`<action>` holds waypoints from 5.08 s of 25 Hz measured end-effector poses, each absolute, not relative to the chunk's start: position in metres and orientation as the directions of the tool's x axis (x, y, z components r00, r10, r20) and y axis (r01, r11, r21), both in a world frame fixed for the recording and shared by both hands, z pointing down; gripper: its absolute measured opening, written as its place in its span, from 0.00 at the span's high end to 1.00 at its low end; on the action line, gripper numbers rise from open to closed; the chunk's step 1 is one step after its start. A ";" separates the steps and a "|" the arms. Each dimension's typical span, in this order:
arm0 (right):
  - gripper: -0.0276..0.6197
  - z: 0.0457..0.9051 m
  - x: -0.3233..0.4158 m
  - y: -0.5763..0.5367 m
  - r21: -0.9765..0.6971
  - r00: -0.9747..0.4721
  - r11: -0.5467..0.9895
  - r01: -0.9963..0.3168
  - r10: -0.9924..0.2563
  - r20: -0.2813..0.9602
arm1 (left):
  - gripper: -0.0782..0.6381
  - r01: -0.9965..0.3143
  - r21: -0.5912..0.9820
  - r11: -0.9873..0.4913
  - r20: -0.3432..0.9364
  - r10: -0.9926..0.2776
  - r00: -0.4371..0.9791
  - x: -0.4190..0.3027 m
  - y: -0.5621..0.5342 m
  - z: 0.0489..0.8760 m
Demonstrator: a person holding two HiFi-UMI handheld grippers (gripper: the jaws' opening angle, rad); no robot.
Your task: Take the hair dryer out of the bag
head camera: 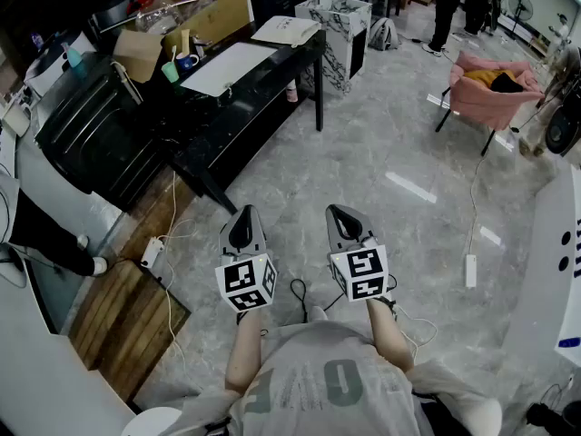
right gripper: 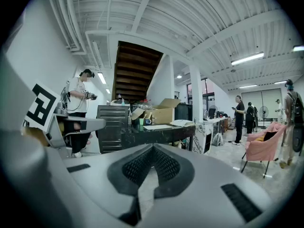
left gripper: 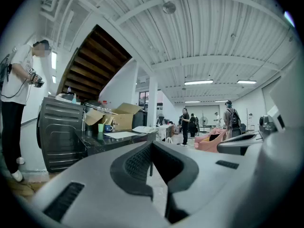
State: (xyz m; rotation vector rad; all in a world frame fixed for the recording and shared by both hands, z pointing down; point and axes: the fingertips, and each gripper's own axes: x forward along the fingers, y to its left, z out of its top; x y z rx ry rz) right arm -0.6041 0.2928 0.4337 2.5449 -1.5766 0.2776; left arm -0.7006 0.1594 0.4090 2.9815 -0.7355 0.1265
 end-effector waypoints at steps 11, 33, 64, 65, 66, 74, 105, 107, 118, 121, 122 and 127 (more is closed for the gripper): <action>0.91 0.443 -0.596 0.291 -0.013 0.426 -0.442 -0.897 -0.873 0.238 | 0.85 -0.461 0.062 -0.885 0.109 -0.453 0.885 -0.693 0.158 0.416; 0.91 0.452 -0.555 0.251 -0.152 0.365 -0.404 -0.902 -0.902 0.233 | 0.85 -0.452 0.129 -0.882 0.098 -0.443 0.891 -0.652 0.111 0.422; 0.91 0.418 -0.232 -0.002 -0.076 0.412 -0.439 -0.895 -0.881 0.231 | 0.85 -0.303 0.228 -0.925 0.074 -0.294 0.953 -0.283 -0.118 0.411; 0.91 0.426 -0.226 -0.013 -0.078 0.398 -0.428 -0.901 -0.883 0.248 | 0.85 -0.309 0.233 -0.922 0.082 -0.298 0.951 -0.275 -0.127 0.417; 0.91 0.434 -0.220 -0.024 -0.085 0.383 -0.417 -0.905 -0.885 0.263 | 0.85 -0.313 0.236 -0.920 0.089 -0.300 0.950 -0.268 -0.134 0.422; 0.91 0.449 -0.175 -0.072 -0.122 0.362 -0.406 -0.906 -0.890 0.276 | 0.85 -0.298 0.213 -0.931 0.108 -0.281 0.954 -0.207 -0.176 0.434; 0.91 0.438 -0.116 -0.066 -0.149 0.472 -0.505 -0.850 -0.856 0.209 | 0.85 -0.311 0.176 -0.934 0.090 -0.299 0.950 -0.187 -0.180 0.422; 0.91 0.438 -0.114 -0.063 -0.149 0.476 -0.508 -0.848 -0.855 0.207 | 0.85 -0.312 0.174 -0.934 0.091 -0.301 0.949 -0.186 -0.179 0.423; 0.91 0.432 -0.099 -0.065 -0.155 0.482 -0.507 -0.848 -0.859 0.173 | 0.85 -0.308 0.166 -0.937 0.061 -0.302 0.951 -0.175 -0.179 0.414; 0.91 0.433 -0.097 -0.071 -0.153 0.474 -0.498 -0.854 -0.864 0.168 | 0.85 -0.318 0.159 -0.934 0.063 -0.312 0.948 -0.173 -0.185 0.416; 0.91 0.434 -0.095 -0.073 -0.158 0.471 -0.495 -0.854 -0.866 0.167 | 0.85 -0.323 0.158 -0.933 0.067 -0.316 0.946 -0.171 -0.186 0.417; 0.91 0.436 -0.075 -0.092 -0.164 0.427 -0.443 -0.881 -0.895 0.126 | 0.85 -0.370 0.140 -0.918 0.032 -0.370 0.929 -0.163 -0.199 0.419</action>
